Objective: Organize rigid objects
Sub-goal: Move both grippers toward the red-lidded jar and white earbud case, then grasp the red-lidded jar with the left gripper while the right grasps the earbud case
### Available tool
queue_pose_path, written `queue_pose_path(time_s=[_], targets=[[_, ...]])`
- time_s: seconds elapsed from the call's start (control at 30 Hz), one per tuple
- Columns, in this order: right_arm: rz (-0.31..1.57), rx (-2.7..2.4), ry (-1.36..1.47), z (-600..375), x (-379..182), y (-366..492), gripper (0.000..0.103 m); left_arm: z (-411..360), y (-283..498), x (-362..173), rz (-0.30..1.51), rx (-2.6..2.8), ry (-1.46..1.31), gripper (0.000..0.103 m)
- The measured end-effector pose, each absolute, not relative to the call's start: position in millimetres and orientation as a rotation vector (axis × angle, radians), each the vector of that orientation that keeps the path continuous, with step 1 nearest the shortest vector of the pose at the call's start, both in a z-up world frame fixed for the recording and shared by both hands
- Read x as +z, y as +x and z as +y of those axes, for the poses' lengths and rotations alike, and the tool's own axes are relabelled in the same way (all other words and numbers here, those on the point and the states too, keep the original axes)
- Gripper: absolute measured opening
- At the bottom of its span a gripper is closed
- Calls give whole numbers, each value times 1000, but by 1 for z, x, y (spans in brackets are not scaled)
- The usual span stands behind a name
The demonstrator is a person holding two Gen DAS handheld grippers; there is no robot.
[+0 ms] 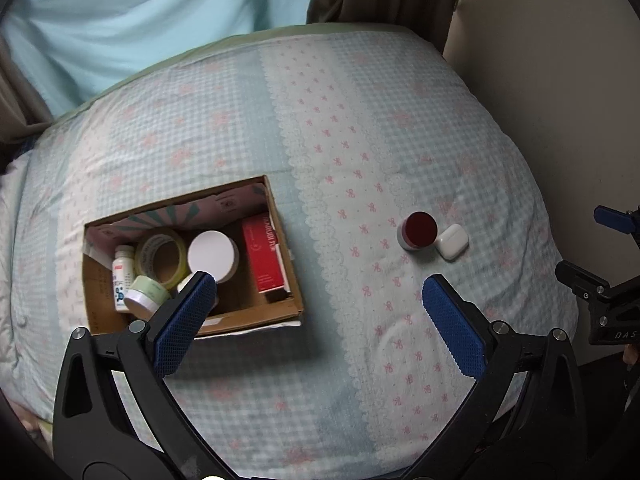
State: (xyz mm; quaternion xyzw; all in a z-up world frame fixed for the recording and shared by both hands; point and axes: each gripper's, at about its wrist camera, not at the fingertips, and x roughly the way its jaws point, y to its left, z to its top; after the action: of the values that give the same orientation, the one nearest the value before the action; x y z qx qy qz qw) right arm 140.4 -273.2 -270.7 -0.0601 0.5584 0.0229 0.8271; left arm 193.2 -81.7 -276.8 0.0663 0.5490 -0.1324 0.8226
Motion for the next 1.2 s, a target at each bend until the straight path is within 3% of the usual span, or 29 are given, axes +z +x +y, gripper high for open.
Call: queue_pose_path(time_s=[0.37,0.5,0.63,0.77,0.87,0.97,1.07,1.2], targets=[[1157,178,-170,-322,-397,142,103,-185,214,-418,1249,-422,165,102],[1098,186,-179,-322,-431,148,102,-201,225,-457,1249,-441,168,95],[1083,205,-183,-320,-466,159,92,-212,236,-488,1257,-457,155,85],[1056,211,-156,-317,-487,168,85,-220,240,-503,1239,-463,143,83],[1043,236,-128,-316,-497,175,71,-223,242,-505,1219,-472,136,83],[1016,219,-157,-313,-502,179,66,-230,246,-507,1223,-483,156,73],[1006,208,-161,-312,-503,184,63,-237,247,-504,1219,-525,160,53],[998,206,-198,-306,-505,185,56,-241,249,-504,1228,-517,163,52]])
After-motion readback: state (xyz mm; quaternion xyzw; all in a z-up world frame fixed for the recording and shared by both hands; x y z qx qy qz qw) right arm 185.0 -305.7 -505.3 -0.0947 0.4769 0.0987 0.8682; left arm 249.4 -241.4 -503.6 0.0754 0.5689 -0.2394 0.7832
